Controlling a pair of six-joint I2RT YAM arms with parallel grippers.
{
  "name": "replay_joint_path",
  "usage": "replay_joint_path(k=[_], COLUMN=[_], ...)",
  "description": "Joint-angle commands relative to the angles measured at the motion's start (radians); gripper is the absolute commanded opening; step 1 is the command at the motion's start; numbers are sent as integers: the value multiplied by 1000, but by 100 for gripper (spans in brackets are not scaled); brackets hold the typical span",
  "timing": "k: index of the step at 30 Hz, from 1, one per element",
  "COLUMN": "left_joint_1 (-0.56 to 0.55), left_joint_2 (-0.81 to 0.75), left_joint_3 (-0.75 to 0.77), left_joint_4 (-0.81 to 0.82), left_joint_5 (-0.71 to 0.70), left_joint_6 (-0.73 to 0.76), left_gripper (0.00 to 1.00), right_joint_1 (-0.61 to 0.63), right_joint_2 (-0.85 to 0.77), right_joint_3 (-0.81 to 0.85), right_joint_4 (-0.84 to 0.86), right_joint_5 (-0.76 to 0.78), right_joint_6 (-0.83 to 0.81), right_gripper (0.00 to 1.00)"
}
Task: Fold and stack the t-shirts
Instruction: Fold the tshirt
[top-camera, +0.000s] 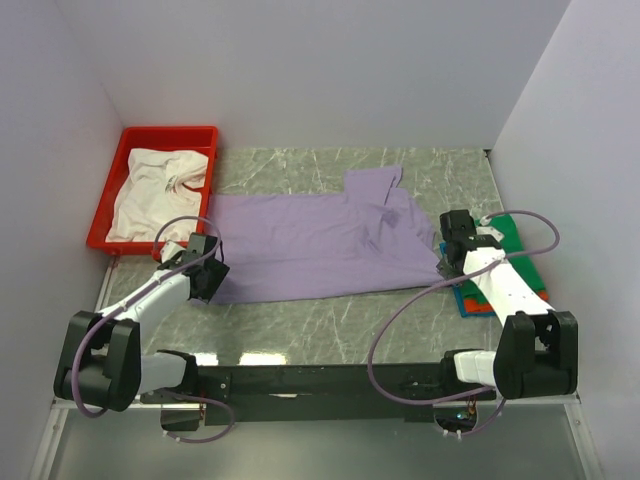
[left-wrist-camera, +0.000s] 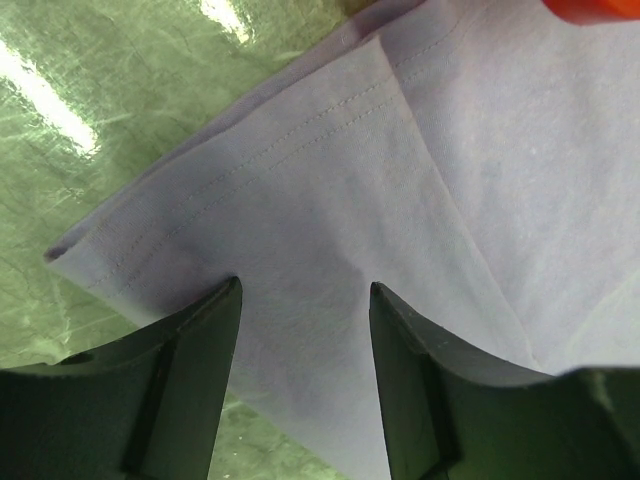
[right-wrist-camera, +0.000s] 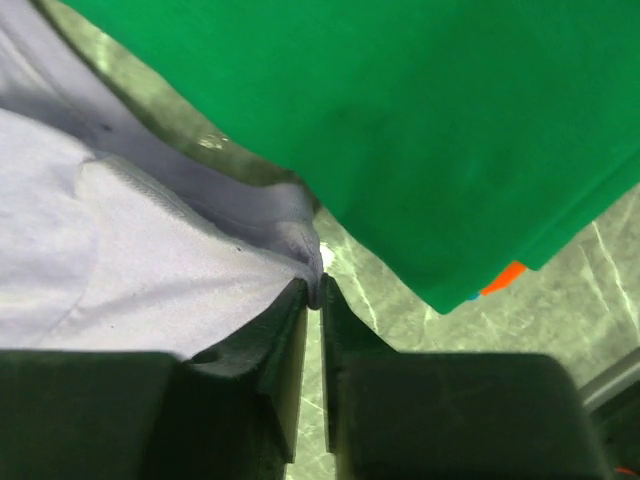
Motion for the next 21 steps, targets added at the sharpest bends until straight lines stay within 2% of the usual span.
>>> replay_joint_path(k=[1, 3, 4, 7, 10, 13, 17, 20, 21], left_joint_1=[2, 2, 2, 2, 2, -2, -25, -59, -65], left_joint_2=[-3, -14, -25, -52, -95, -156, -186, -132, -112], left_joint_3=[-34, -36, -36, -31, -10, 28, 99, 163, 186], left_joint_4=[-63, -63, -63, -63, -82, -103, -109, -114, -109], left_joint_5=[-56, -54, -53, -42, -28, -16, -4, -19, -22], left_joint_6=[-4, 4, 7, 24, 45, 65, 76, 65, 67], left_gripper=[61, 61, 61, 61, 61, 61, 61, 61, 60], right_joint_1=[-7, -7, -5, -7, 16, 83, 220, 260, 260], right_joint_2=[21, 12, 3, -35, -93, -132, 7, 140, 164], right_joint_3=[26, 14, 8, 33, 70, 93, 190, 239, 235], right_joint_4=[-52, -41, -33, -58, -59, 15, 77, 138, 170], right_joint_5=[74, 37, 31, 3, -43, -152, -198, -213, -260], right_joint_6=[-13, -22, -21, -25, -33, -28, -5, 1, 1], right_gripper=[21, 31, 42, 54, 54, 54, 54, 53, 53])
